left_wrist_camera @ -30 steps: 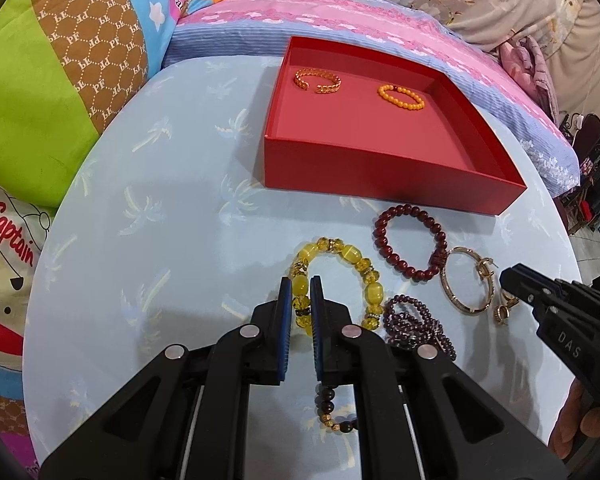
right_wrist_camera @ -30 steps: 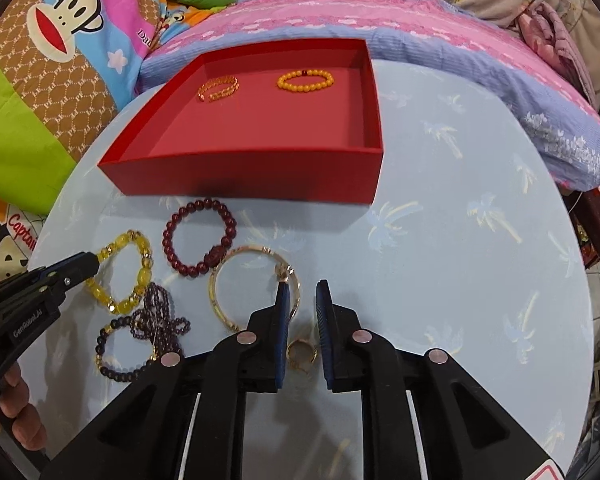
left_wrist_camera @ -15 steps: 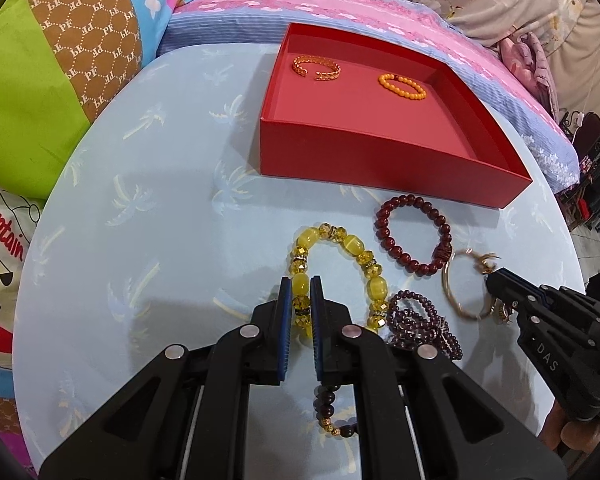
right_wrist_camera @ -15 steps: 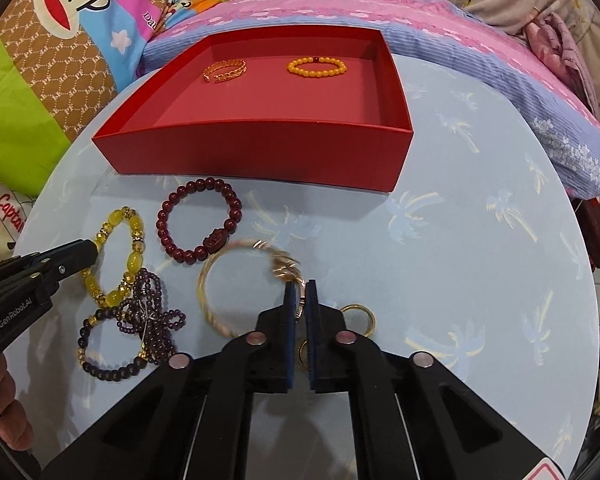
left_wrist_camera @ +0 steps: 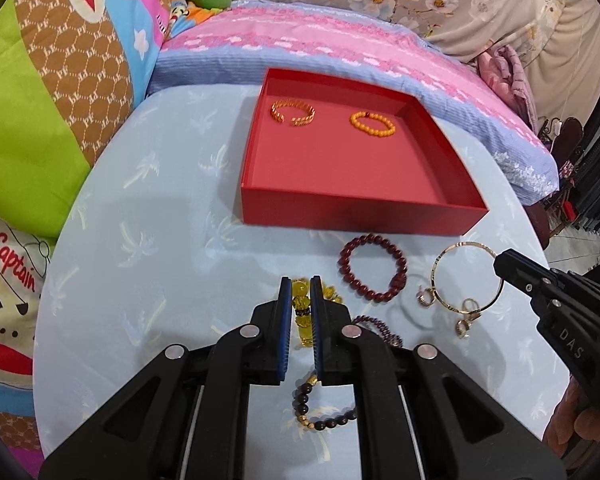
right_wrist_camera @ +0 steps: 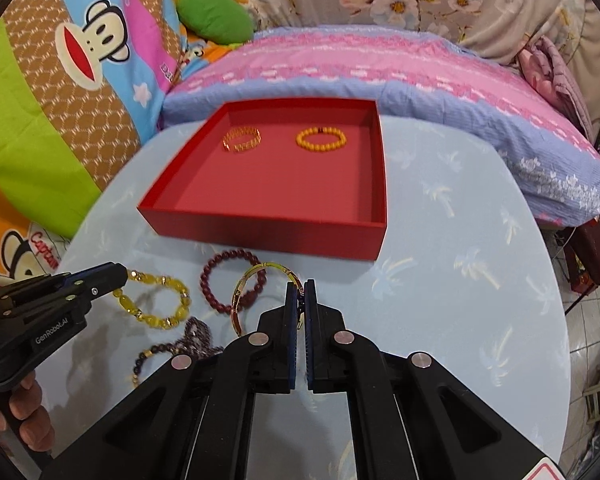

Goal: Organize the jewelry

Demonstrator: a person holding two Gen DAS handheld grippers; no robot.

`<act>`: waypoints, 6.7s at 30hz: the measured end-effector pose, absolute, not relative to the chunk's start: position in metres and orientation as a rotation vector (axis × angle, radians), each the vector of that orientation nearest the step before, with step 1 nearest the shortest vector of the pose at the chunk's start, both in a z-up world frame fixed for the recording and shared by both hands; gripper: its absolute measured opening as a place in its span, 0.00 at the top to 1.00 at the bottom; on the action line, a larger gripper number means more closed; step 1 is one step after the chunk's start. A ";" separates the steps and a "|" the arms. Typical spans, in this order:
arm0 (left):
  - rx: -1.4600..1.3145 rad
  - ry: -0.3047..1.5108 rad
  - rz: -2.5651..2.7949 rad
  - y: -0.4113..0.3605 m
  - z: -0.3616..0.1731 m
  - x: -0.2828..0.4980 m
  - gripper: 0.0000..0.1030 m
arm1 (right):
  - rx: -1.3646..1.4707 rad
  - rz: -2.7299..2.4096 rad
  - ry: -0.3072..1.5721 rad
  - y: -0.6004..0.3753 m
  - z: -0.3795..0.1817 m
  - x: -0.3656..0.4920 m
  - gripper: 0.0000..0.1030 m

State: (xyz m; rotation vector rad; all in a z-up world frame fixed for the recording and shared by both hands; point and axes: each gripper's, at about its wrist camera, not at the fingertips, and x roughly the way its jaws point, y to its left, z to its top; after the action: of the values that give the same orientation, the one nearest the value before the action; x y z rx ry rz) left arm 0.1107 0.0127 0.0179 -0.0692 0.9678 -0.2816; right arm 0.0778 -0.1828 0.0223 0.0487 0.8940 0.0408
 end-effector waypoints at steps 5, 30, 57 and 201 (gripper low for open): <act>-0.059 0.924 -0.318 0.008 0.047 0.117 0.92 | 0.052 0.059 0.862 -0.185 0.043 0.084 0.97; -0.009 0.844 -0.408 -0.055 0.075 0.269 0.92 | 0.068 0.043 0.881 -0.198 0.039 0.245 0.97; 0.053 0.892 -0.256 -0.048 0.023 0.284 0.56 | 0.057 -0.019 0.927 -0.205 0.012 0.258 0.71; -0.019 0.976 -0.351 -0.029 0.005 0.242 0.93 | 0.165 0.055 0.914 -0.211 0.006 0.207 0.94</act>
State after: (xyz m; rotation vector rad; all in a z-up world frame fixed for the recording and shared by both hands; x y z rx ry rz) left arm 0.2417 -0.0295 0.0047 -0.0194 0.9756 -0.3511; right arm 0.2066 -0.2106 0.0061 0.1654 0.9139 0.0550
